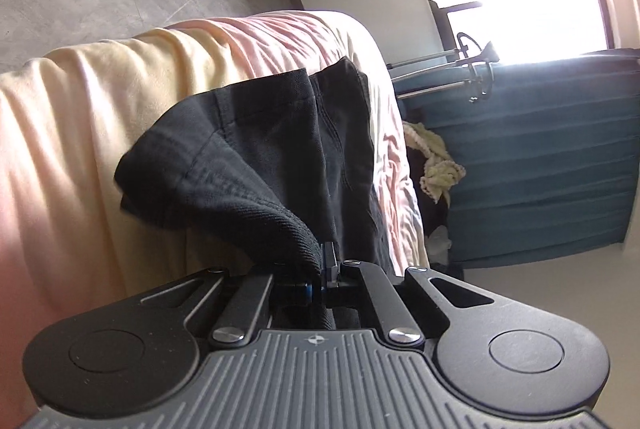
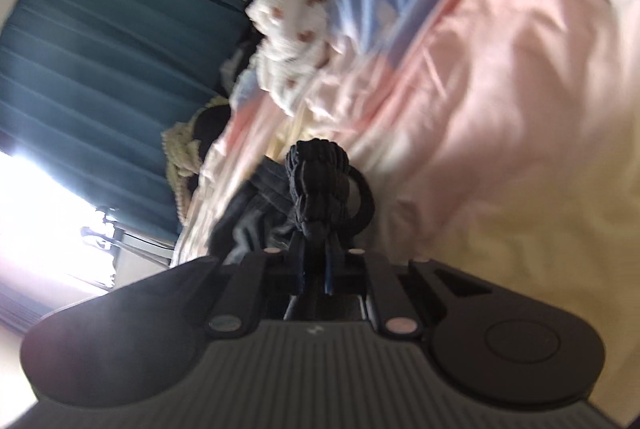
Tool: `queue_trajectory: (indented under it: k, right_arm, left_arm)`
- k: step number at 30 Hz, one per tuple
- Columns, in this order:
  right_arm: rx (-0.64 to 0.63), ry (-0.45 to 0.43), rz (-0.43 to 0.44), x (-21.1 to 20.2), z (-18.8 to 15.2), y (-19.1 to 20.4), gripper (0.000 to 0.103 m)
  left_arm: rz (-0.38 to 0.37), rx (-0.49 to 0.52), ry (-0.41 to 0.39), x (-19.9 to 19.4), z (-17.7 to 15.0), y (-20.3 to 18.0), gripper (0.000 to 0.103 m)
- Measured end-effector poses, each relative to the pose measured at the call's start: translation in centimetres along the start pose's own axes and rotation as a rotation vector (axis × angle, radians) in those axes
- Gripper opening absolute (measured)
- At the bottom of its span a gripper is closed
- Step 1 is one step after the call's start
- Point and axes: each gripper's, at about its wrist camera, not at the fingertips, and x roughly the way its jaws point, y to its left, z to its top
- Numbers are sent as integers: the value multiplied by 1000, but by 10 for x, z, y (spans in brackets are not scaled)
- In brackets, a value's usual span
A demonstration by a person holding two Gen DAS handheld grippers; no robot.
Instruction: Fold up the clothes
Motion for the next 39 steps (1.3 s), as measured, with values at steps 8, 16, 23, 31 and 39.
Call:
queue_trajectory:
  k: [8,16,23,31,39]
  right_arm:
    - [-32,-28,20,55,27,58,10]
    - [-65,-57,42,111,54,117,10]
    - [-136,-44,-2,205,64,154,10]
    - [-221,-15,-63,291,67,154,10]
    - [-272,7,-97,330,65,141,11]
  left_arm:
    - [53,7,-46,50,20,-57,5]
    - [119,71,-100,142,71,-141,5]
    - [237,161,-93,248,116,-175,5]
    - [378,221,-34,341,130,-152,5]
    - [422,306,0,350,131,-160,6]
